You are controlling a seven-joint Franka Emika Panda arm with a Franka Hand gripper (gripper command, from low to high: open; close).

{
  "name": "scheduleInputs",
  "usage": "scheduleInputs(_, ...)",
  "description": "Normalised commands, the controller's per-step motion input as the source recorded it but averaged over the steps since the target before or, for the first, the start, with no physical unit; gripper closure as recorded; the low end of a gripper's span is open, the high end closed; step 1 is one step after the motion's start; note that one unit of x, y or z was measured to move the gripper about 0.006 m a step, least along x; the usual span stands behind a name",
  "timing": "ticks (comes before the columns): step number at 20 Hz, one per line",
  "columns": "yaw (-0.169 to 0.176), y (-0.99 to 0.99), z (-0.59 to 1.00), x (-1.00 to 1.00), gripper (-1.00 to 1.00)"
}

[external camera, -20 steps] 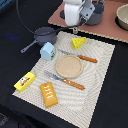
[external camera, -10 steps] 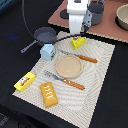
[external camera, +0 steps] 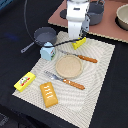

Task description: Interact with the objects in diverse but meaningful ways.

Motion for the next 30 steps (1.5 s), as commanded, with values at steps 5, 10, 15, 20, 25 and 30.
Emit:
scheduleInputs(5, 0.15, 0.05, 0.02, 0.13, -1.0)
scheduleInputs(10, 0.077, 0.02, 0.15, 0.21, -1.0)
scheduleInputs(15, 0.0, 0.0, -0.02, 0.27, -1.0)
scheduleInputs(20, 0.0, 0.01, -0.08, 0.35, -1.0)
scheduleInputs(25, 0.0, 0.12, -0.08, 0.39, -1.0)
scheduleInputs(30, 0.0, 0.13, -0.11, 0.32, -1.0)
